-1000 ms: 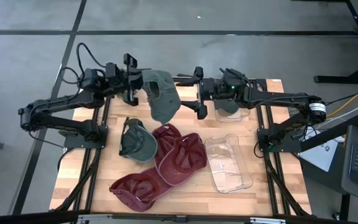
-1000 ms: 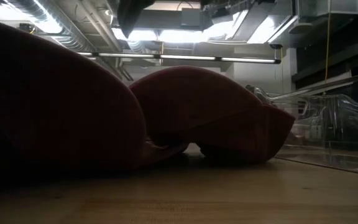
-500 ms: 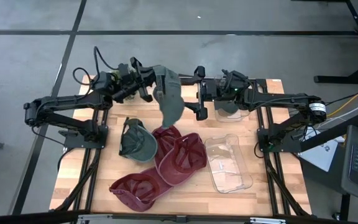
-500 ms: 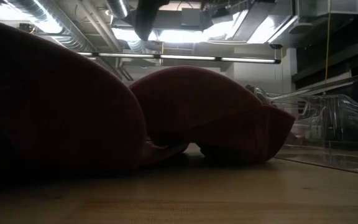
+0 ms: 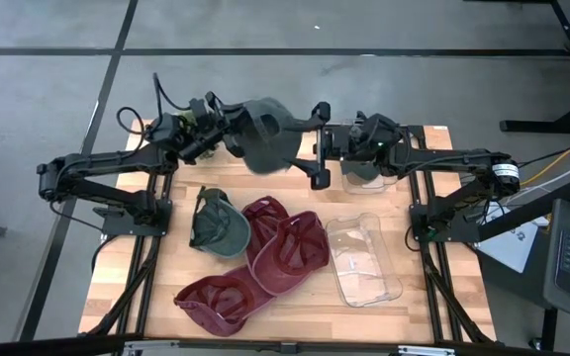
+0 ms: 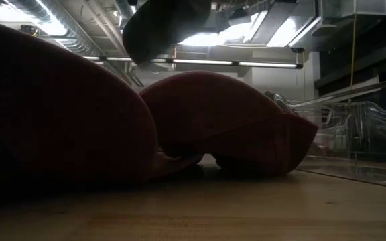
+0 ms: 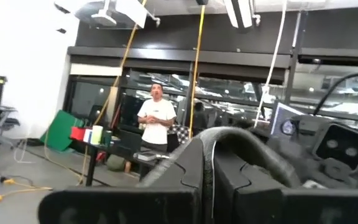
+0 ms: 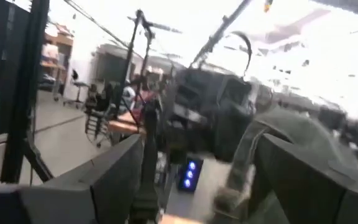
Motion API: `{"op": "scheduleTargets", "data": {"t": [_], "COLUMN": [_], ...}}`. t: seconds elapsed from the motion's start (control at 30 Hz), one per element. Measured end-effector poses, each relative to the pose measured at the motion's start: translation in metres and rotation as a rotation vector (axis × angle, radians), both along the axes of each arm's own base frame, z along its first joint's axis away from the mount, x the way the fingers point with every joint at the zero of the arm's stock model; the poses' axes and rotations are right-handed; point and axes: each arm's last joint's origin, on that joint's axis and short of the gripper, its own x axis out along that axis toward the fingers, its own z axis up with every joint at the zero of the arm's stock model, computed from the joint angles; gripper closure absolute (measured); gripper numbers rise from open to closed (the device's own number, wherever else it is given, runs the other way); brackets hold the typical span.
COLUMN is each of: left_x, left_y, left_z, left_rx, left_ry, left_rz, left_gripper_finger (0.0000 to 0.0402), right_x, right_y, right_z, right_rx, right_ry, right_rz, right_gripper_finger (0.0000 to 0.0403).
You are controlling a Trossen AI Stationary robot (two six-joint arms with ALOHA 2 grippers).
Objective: Pick & Place hat
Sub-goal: Put the right gray cap into the top transparent bin
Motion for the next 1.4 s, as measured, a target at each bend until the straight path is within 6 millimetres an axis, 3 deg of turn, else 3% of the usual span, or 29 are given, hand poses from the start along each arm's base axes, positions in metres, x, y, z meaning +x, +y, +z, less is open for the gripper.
{"op": "scheduleTargets", "data": {"t": [0.17, 0.5, 0.63, 0.83, 1.13, 1.27, 1.4], "left_x": [-0.008, -0.027, -0.028, -0.028, -0.025, -0.026, -0.026], "left_y": [-0.003, -0.018, -0.020, -0.022, -0.024, -0.024, -0.023], "left_z": [0.005, 0.006, 0.009, 0.012, 0.011, 0.011, 0.011], "left_rx": [0.102, 0.196, 0.229, 0.243, 0.296, 0.297, 0.292], "left_ry": [0.036, 0.210, 0.205, 0.159, 0.170, 0.169, 0.173], "left_rz": [0.008, 0.031, 0.037, -0.017, -0.096, -0.095, -0.084], "left_gripper_finger": [0.0398, 0.0398, 0.0398, 0.0398, 0.0398, 0.0398, 0.0398], "right_x": [0.001, -0.011, -0.011, -0.009, 0.000, 0.004, 0.006], "right_y": [-0.003, -0.015, -0.020, -0.016, -0.028, -0.030, -0.029], "right_z": [-0.006, 0.000, -0.007, -0.012, -0.024, -0.030, -0.031], "right_rx": [0.123, 0.288, 0.341, 0.203, 0.482, 0.582, 0.614], "right_ry": [0.066, 0.062, 0.138, 0.213, 0.234, 0.264, 0.285], "right_rz": [0.010, -0.154, -0.111, -0.013, -0.027, 0.055, 0.128], "right_gripper_finger": [0.0083, 0.0083, 0.0083, 0.0083, 0.0083, 0.0085, 0.0124]}}
